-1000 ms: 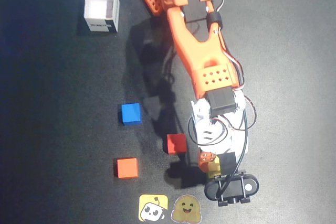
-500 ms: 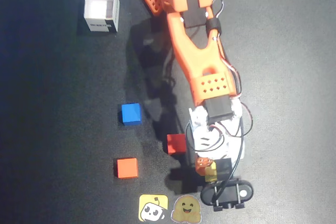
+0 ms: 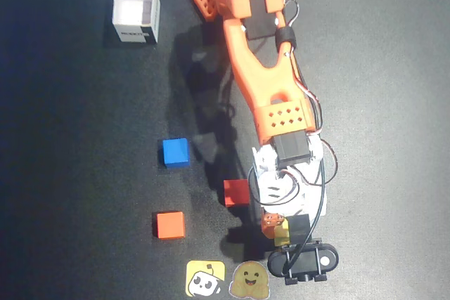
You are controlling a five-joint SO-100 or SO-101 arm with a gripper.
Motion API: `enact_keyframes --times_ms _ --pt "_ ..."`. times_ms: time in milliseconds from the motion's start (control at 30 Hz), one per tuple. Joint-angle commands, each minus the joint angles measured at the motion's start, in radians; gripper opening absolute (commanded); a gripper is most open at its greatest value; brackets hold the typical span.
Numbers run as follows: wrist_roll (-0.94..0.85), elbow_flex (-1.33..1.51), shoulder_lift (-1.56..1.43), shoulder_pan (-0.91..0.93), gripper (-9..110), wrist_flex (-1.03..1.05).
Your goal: Put the yellow cube on top of the green cube.
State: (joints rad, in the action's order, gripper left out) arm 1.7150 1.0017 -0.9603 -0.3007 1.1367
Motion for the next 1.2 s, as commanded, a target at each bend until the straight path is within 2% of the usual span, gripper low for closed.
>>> enact_keyframes --times_ms 0,667,767,1067,1133,1167 --pt "0.009 -0.074 -0.012 -0.005 6 -0.017" --pt "0.014 -0.058 0.023 -0.031 6 -0.028" --pt "0.017 -0.058 0.028 -0.032 13 -0.028" --pt "0.023 -0.058 0.04 -0.034 16 -0.046" --pt "0.034 -0.058 0.041 -0.034 26 -0.049" --pt "0.043 -0.058 0.041 -0.035 27 -0.049"
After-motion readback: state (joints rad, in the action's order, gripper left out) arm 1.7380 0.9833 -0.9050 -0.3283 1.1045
